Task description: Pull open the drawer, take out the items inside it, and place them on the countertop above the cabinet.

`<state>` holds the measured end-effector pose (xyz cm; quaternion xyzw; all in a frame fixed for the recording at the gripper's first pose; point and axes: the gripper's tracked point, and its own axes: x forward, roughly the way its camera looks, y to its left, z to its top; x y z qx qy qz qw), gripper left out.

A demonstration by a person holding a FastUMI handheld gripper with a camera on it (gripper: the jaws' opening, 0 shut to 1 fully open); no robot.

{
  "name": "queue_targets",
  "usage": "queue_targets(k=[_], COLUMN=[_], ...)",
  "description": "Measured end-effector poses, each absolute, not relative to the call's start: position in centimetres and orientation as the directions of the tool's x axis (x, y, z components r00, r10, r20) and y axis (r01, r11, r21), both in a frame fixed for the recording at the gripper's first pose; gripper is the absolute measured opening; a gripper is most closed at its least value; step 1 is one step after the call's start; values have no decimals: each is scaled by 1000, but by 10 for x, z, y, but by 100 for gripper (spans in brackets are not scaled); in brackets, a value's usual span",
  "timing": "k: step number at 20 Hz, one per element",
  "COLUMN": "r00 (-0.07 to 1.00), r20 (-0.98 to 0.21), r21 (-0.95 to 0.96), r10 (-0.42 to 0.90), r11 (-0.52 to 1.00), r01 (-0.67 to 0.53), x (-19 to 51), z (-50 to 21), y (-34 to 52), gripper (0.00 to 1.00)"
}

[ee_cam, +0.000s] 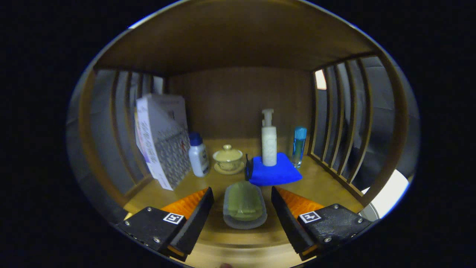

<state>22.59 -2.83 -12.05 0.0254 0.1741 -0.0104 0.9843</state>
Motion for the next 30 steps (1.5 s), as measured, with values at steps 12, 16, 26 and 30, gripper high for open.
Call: queue_targets(k=[12,16,26,30], r00=[999,1000,987,977], r20=[-38,-20,-158,-210], r21=[66,-8,1,19], r10=[-15,-2,-12,-27], r11=[998,1000,1000,999], r01=[17,2,12,31], x=[24,-24,-80,-76], z=[-36,-59,-172,-204], y=[-20,0,16,10], gripper=[95,95,96,96])
